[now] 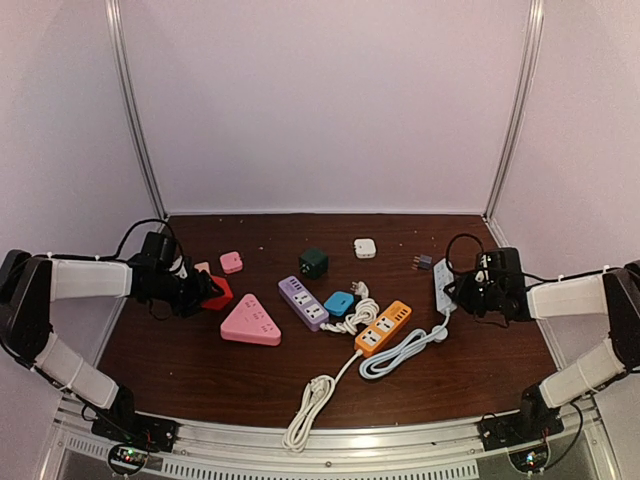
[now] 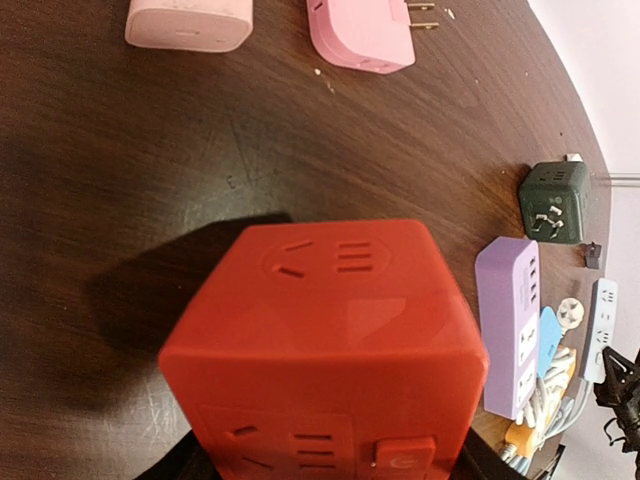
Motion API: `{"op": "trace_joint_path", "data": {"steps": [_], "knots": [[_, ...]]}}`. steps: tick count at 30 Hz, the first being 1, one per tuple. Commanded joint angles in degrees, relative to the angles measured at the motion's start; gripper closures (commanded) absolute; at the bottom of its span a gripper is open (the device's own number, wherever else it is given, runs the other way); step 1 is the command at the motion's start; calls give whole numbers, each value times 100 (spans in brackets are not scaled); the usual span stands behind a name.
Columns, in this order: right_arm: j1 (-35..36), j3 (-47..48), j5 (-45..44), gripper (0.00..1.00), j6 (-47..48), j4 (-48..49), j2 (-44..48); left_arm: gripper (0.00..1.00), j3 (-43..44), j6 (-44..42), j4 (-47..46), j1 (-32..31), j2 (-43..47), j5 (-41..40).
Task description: Pull the plug off the socket
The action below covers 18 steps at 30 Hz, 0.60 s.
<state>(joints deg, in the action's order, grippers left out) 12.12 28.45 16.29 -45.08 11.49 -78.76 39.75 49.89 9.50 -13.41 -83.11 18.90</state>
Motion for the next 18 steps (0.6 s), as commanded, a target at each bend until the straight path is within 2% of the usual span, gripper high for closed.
{"op": "trace_joint_path", "data": {"steps": [1,12,18], "knots": [[-68,-110,53,69,-51,172,-26,91,-41,27,-375,84,111,84],[-120,-63,47,63,-1,64,-200,91,-106,47,-461,93,91,105],[-135,82,-162,49,137,-428,-28,91,-187,45,-536,134,97,121]]}}
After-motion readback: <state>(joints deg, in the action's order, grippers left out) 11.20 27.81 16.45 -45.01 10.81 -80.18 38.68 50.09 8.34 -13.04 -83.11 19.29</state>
